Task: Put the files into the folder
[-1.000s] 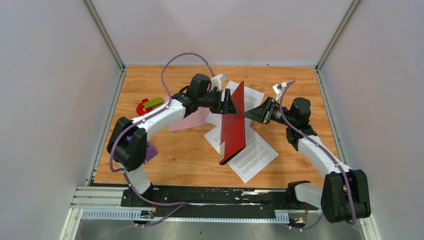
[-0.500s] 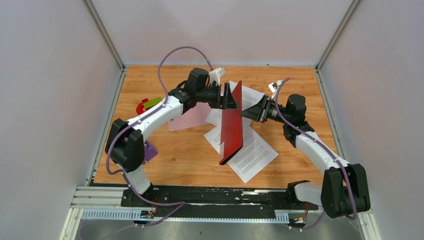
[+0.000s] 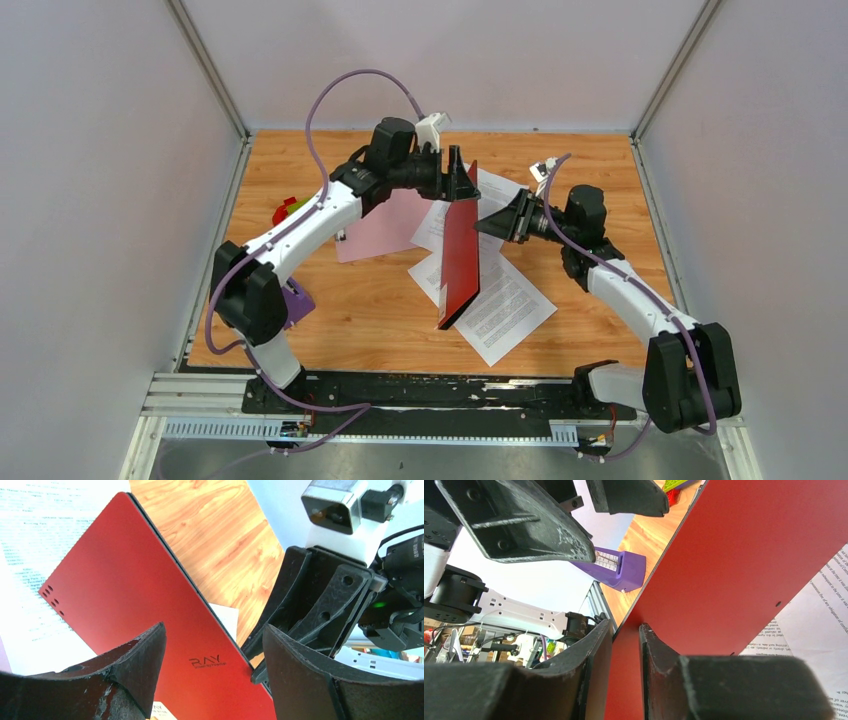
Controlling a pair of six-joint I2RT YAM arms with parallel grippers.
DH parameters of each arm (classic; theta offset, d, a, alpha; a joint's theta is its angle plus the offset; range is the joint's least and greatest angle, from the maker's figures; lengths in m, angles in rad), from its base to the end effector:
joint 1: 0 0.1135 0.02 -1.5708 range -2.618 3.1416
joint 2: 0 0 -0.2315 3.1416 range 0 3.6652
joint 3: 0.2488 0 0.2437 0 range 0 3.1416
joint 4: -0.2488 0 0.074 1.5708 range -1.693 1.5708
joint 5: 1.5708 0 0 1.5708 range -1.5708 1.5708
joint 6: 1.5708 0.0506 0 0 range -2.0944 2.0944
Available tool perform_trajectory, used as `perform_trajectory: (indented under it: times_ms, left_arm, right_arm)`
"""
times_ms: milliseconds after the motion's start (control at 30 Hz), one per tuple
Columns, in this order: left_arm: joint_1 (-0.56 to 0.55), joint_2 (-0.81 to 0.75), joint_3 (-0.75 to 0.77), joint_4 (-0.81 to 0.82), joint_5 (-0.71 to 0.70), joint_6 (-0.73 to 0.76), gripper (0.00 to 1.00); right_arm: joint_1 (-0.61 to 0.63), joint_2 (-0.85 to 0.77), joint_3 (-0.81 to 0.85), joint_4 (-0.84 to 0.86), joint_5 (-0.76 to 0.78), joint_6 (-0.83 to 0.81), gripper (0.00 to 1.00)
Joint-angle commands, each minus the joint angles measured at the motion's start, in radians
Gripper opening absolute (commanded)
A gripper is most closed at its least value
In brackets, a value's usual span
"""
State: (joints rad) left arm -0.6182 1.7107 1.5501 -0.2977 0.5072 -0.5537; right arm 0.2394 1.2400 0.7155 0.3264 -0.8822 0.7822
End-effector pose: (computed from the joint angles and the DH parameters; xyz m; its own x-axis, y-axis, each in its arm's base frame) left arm 0.3126 -0.2525 0.3119 -0.7597 -0.0237 -0.6498 0.5433 0.5260 -0.6544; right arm 0.2660 0.1052 0.2452 -0.7602 0.2755 -0.5884 -0.4938 0.3435 0.7989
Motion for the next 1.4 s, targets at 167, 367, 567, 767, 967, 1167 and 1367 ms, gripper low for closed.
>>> perform_trajectory:
  times_ms: [167, 367, 567, 767, 967, 1167, 1367]
  left_arm:
    - [0.003, 0.064, 0.088, -0.012, -0.061, 0.023, 0.75]
    - [0.004, 0.098, 0.109, -0.024, -0.063, 0.030, 0.71]
    - [0.003, 0.102, 0.122, -0.062, -0.094, 0.056, 0.67]
    - [0.003, 0.089, 0.117, -0.084, -0.131, 0.082, 0.65]
    - [0.003, 0.084, 0.109, -0.103, -0.153, 0.102, 0.62]
    - [0.003, 0.072, 0.100, -0.114, -0.175, 0.122, 0.62]
    - [0.004, 0.069, 0.100, -0.123, -0.180, 0.129, 0.61]
  right_arm:
    - [0.009, 0.019, 0.041, -0.049, 0.032, -0.061, 0.27]
    - [0.009, 0.018, 0.051, -0.065, 0.034, -0.073, 0.27]
    - [0.009, 0.018, 0.052, -0.074, 0.037, -0.081, 0.26]
    - [0.009, 0.014, 0.051, -0.096, 0.044, -0.100, 0.27]
    - [0.008, 0.012, 0.050, -0.110, 0.048, -0.110, 0.28]
    - [0.009, 0.002, 0.054, -0.128, 0.051, -0.121, 0.33]
    - [0.008, -0.014, 0.058, -0.156, 0.052, -0.136, 0.38]
